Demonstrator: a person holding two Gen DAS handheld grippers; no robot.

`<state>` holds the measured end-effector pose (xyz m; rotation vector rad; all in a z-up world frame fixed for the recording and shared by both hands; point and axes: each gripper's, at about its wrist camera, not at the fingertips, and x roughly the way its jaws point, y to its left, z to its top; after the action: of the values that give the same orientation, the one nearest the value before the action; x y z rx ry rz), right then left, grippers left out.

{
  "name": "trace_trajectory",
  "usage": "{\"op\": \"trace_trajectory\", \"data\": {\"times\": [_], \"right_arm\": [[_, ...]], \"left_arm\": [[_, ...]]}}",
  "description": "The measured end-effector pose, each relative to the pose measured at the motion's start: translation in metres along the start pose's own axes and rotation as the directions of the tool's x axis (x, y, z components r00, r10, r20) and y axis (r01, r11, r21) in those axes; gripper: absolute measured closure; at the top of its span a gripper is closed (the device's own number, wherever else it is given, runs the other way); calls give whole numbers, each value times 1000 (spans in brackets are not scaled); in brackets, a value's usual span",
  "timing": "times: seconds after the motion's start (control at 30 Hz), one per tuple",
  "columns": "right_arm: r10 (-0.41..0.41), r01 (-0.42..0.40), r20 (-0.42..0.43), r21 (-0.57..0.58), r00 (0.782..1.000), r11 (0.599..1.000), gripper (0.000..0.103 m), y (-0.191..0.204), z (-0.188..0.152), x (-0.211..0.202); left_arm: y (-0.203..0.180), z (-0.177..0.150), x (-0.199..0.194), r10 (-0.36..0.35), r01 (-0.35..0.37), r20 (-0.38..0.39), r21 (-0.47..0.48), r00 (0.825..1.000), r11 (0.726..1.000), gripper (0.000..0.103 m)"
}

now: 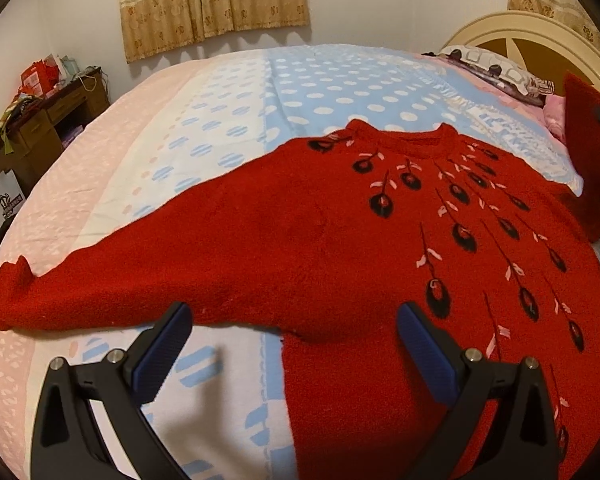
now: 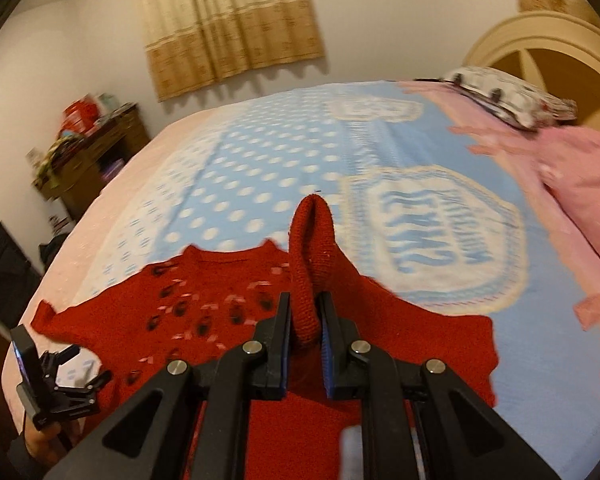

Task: Fold small clothes
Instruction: 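Fold the held sleeve across the sweater body and open the right tool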

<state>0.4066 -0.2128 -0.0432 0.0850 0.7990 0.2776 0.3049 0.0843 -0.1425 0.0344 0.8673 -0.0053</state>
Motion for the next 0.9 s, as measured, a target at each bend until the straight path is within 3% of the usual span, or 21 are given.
{"op": "trace_trajectory", "data": {"times": [0.43,0.53,0.57,0.6,0.63,0.67,0.8,0.9], "right_arm": [[136,-150,-100,-144,986,978,91,121,-35,85],[102,-132,-137,-234,985,963,90,144,-51,101],[101,-136,-140,-261,985,956,79,149,-55,102],[116,-156,-151,-292,982,944,53,154,-61,101],[128,-171,-157,-301,979,938,36,156,-65,98],[138,-183,-160,-313,977,932,12,157,-68,94],[114,-150,-123,-335,986,930,11,146,-78,71],[104,-134,-117,-288,988,948,11,117,-82,52]], "left_arm": [[22,8,-17,26,-25,20,-26,999,999,0],[27,9,-19,44,-44,11,-28,999,999,0],[28,9,-19,47,-47,8,-28,999,999,0],[28,10,-20,51,-51,7,-27,999,998,0],[27,10,-20,52,-52,6,-24,999,998,0],[26,10,-20,49,-49,4,-19,999,999,0],[13,14,-19,24,-24,-14,5,1000,1000,0],[0,22,-18,-50,51,-31,18,998,999,0]]}}
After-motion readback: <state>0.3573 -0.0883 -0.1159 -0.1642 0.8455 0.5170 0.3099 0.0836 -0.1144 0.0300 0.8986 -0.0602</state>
